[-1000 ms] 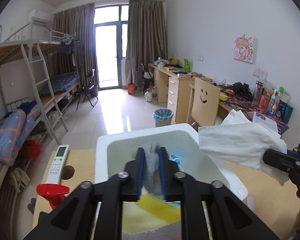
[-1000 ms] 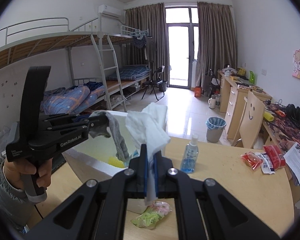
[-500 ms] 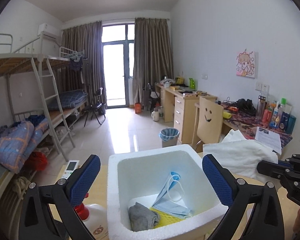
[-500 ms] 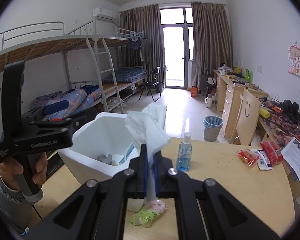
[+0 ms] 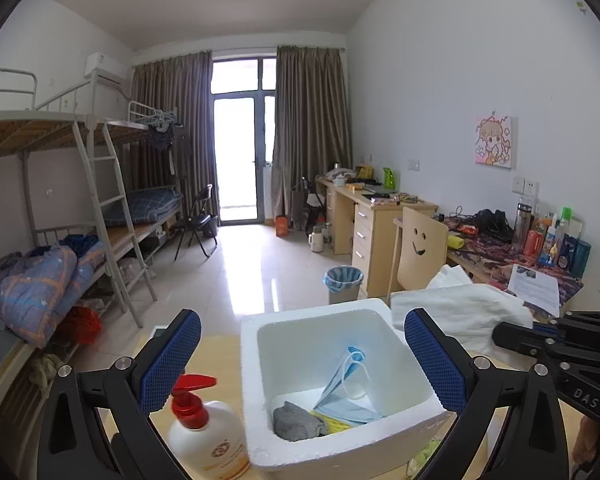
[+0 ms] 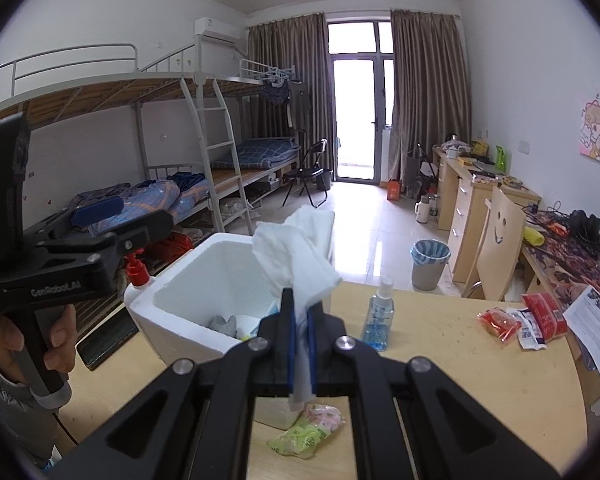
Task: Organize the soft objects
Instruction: 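Lower the white cloth into the foam box and open the right tool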
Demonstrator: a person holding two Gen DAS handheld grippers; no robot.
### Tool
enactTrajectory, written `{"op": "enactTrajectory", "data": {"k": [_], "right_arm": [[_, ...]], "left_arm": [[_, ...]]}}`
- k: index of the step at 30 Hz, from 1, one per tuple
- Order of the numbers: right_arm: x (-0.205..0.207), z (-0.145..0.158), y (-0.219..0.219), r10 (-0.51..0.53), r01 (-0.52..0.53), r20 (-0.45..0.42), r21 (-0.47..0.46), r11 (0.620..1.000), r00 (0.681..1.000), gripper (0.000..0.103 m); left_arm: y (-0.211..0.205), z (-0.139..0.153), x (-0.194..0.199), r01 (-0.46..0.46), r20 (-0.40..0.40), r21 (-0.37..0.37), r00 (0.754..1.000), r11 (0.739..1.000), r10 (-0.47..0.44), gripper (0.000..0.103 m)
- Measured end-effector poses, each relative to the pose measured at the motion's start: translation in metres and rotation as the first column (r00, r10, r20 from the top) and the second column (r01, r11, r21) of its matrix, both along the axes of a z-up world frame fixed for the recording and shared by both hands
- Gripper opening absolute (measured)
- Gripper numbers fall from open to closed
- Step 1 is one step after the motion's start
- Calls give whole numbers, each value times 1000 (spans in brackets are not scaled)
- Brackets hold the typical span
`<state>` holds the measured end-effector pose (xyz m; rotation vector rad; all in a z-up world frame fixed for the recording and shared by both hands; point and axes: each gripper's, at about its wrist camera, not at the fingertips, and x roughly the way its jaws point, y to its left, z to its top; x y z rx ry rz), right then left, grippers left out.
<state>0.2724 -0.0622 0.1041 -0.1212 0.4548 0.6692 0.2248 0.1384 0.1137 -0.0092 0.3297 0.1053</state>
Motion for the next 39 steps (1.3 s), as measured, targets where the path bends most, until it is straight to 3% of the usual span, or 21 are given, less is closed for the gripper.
{"op": "enactTrajectory", "data": {"k": [15,29,32,34,36,39], "right_arm": [[12,-8,43,68,-69,-27,-21,997,997,7],[27,-19,72,95,-99,-70,-56,994,993,9],[33,-22,71,93,-98,-81,-52,994,992,31],[35,-22,70,85,-89,-75,-51,995,994,62],[33,-21,68,74,-76,-53,-49,996,996,69],[33,-19,65,77,-79,-55,-44,996,996,69]], "left_arm": [[27,2,-25,-57,28,-2,998,998,57,102],[46,-7,-25,-94,13,-24,995,995,95,102],[46,-8,-26,-99,15,-29,995,995,99,102],[45,-8,-27,-103,17,-28,994,994,103,102],[44,-9,-27,-100,14,-22,995,995,100,102],[43,-9,-28,-98,15,-21,995,995,99,102]]}}
